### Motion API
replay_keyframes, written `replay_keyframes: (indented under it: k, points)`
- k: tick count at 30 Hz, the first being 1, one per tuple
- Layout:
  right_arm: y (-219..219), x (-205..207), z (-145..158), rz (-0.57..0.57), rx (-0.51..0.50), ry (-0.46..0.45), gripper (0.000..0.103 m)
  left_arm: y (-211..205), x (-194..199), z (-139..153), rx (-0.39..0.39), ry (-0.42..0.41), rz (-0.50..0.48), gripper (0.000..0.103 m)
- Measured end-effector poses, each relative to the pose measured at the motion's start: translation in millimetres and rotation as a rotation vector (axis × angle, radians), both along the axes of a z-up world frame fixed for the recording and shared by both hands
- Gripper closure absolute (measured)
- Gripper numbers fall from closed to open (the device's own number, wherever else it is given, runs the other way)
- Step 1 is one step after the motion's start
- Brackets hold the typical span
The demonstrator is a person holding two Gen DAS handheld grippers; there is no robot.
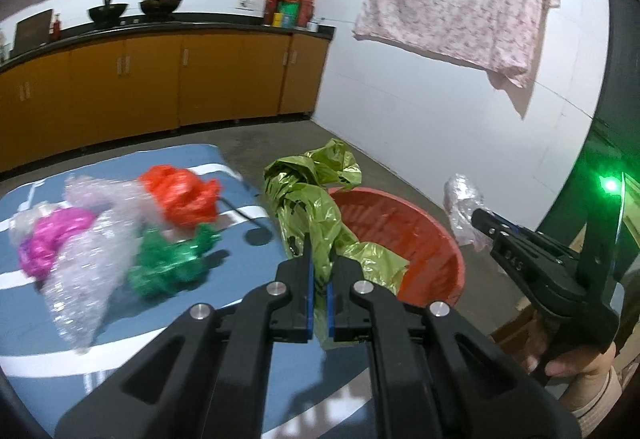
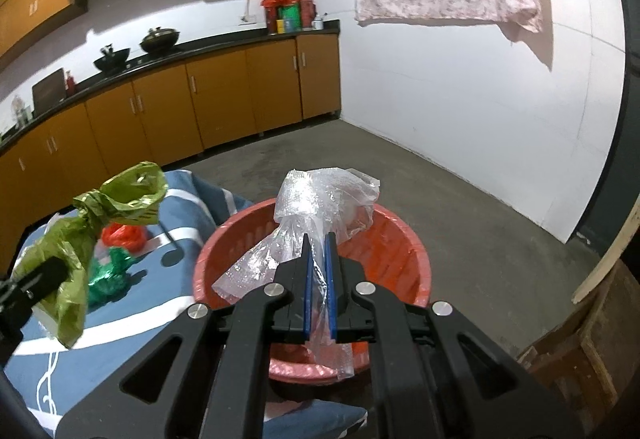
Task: Collect trash
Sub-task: 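Carry both bags over the basket and open both tools, then move both open tools back toward the table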
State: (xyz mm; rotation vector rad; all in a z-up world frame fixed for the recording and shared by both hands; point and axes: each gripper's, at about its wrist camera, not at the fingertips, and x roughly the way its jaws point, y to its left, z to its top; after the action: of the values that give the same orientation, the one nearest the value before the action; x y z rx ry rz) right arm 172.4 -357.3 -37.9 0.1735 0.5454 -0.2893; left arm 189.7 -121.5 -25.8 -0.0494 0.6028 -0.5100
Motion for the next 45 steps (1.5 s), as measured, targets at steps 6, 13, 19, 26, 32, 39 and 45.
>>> replay_keyframes:
  k: [6,13,19,26,32,39,45]
  points:
    - [-18,14,-6,-0.022,0.027,-0.003,0.097,-33,23,-14,0.002,0.034,-0.049,0.097]
    - [-35,29,-5,-0.037,0.065,-0.025,0.097,-62,50,-29,0.001,0.07,-0.093,0.096]
    - [-39,37,-10,-0.023,0.098,-0.031,0.077,-66,66,-40,-0.002,0.102,-0.076,0.06]
    - [-39,24,-14,-0.049,0.092,-0.034,0.047,-36,62,-41,0.01,0.079,0.003,0.04]
    - [-34,18,-9,-0.055,0.061,-0.037,0.03,-3,48,-30,0.039,0.028,0.121,0.02]
    - [-11,16,-6,-0.011,0.061,-0.033,0.029,44,25,-23,0.081,-0.004,0.221,0.016]
    - [26,16,-3,0.078,0.029,-0.024,0.029,99,7,-22,0.114,-0.02,0.335,0.016]
